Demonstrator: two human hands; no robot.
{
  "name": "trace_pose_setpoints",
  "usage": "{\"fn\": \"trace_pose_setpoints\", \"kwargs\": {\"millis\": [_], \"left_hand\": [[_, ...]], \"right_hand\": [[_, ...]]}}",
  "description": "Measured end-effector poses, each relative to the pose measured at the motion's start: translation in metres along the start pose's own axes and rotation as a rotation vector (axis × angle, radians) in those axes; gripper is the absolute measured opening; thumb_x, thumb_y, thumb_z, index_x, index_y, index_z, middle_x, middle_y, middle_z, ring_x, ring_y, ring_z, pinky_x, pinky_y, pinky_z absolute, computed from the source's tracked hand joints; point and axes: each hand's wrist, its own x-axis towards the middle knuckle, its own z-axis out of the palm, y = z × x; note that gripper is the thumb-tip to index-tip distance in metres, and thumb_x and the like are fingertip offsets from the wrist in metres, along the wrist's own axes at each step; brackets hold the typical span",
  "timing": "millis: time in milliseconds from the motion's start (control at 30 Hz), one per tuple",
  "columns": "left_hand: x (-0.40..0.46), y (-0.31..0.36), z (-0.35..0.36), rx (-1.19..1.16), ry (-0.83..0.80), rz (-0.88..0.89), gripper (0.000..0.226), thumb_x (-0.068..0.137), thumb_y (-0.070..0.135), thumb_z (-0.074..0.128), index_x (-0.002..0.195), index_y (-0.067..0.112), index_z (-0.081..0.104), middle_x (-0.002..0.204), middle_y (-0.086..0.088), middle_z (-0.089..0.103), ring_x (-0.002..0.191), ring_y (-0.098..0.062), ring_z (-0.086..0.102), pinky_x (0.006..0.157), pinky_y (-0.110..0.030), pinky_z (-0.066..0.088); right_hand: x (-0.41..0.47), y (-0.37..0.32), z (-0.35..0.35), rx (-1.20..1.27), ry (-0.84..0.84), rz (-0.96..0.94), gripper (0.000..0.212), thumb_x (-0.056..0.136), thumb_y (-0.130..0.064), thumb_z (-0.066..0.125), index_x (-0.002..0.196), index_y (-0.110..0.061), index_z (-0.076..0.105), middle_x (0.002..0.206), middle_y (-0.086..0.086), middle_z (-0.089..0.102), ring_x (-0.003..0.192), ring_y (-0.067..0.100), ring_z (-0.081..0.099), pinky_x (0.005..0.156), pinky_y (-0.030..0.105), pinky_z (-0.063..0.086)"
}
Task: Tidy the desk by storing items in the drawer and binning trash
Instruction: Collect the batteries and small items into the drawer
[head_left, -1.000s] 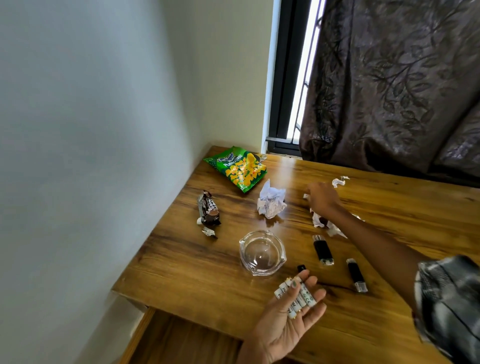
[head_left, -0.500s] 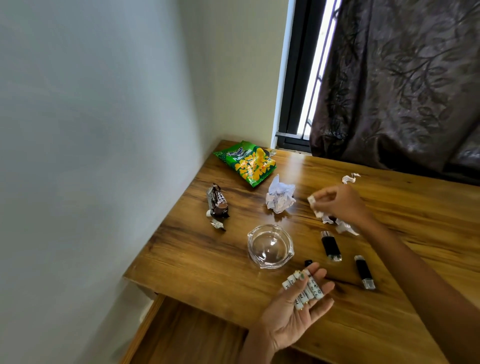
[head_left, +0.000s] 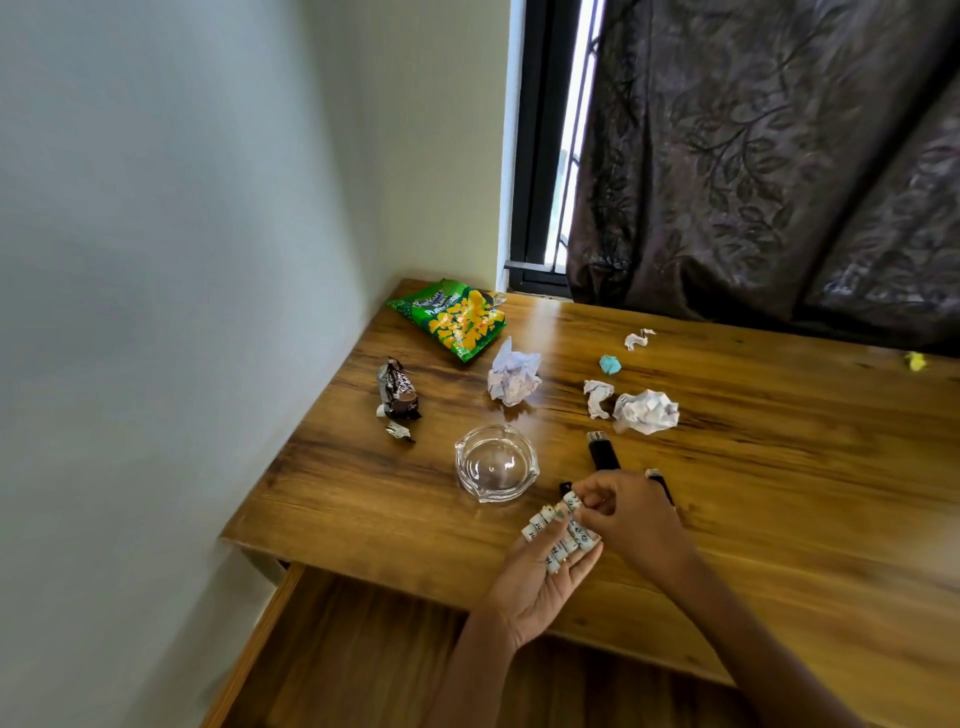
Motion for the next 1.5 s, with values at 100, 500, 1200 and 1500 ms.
{"fn": "trace_pose_setpoints", "kwargs": {"millis": [100,500,1200,1500], "left_hand": [[-0.004,0.000,0.003,0.047,0.027,0.014,0.032,0.084,0.006,0.060,0.114,-0.003,0.056,0.111,-0.020,0.067,0.104,-0.029,0.066,0.086,-0.040,0.055],[-0.002,0.053,0.021,0.433,0.426,0.156,0.025,0.082,0.002,0.066,0.103,0.004,0.053,0.099,-0.019,0.061,0.096,-0.032,0.065,0.077,-0.038,0.058],[0.035,0.091,0.035,0.099,0.474,0.113,0.032,0.094,0.006,0.045,0.124,-0.003,0.051,0.127,-0.019,0.054,0.117,-0.026,0.053,0.106,-0.036,0.038],[0.042,0.085,0.046,0.041,0.549,0.168,0.020,0.090,0.016,0.050,0.082,0.002,0.061,0.120,-0.018,0.060,0.101,-0.025,0.059,0.092,-0.035,0.046]], "right_hand": [[-0.005,0.000,-0.003,-0.009,-0.020,-0.031,0.027,0.082,-0.011,0.067,0.109,-0.016,0.067,0.091,-0.004,0.065,0.082,0.005,0.060,0.071,0.015,0.049],[0.009,-0.025,0.003,0.267,-0.145,-0.046,0.045,0.083,-0.010,0.066,0.125,-0.019,0.053,0.114,-0.005,0.060,0.093,0.006,0.059,0.065,0.013,0.048],[0.086,-0.045,0.049,-0.029,-0.133,-0.100,0.031,0.078,0.005,0.053,0.100,-0.008,0.070,0.103,0.011,0.068,0.094,0.022,0.062,0.082,0.037,0.052],[0.086,-0.043,0.039,0.036,-0.158,-0.125,0.030,0.081,0.002,0.057,0.106,-0.008,0.070,0.103,0.010,0.069,0.085,0.007,0.055,0.072,0.025,0.046]]}}
